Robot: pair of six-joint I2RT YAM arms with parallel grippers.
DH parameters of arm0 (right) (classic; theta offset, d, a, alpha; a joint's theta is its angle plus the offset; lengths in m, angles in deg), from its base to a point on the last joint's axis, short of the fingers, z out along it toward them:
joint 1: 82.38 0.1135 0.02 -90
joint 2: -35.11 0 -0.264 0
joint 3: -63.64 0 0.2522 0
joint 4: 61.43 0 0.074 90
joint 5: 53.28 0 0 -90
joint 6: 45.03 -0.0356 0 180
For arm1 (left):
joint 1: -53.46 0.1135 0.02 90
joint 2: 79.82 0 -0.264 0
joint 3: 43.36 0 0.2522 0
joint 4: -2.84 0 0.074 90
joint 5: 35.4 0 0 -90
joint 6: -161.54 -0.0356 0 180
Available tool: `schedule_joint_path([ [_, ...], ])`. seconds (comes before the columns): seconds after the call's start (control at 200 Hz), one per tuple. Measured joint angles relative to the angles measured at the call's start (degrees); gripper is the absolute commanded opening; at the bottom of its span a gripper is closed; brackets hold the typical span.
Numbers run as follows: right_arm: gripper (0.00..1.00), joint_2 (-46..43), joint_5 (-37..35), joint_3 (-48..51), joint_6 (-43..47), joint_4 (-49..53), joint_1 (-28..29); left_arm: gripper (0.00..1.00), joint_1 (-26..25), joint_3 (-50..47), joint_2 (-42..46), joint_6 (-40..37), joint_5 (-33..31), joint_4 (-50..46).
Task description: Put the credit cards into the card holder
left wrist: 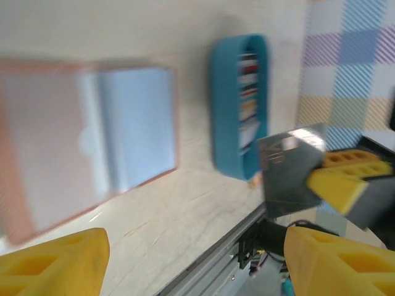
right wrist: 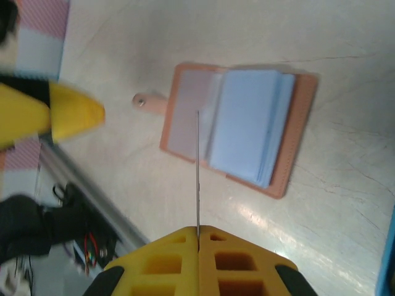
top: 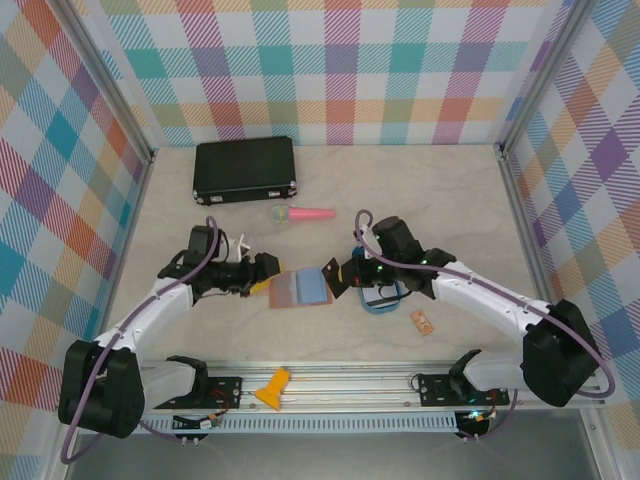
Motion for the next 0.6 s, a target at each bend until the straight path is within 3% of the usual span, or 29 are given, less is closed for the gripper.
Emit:
schedule_joint_path([
  [0.245,0.0,5.6,-12.2,0.0,-13.7,-9.1,5.1,0.65,0.0,-0.1,-4.0,6.7,-6.6,0.1],
  [0.38,0.0,10.0,-16.8,0.0,-15.7,-12.6,7.1,0.59,0.3,0.6,-9.2,7.4,-7.5,1.9],
  [0.6,0.0,15.1,-19.8,0.0,-16.6,-17.7,9.6,0.58,0.4,2.6,-13.9,7.4,-8.3,4.9],
])
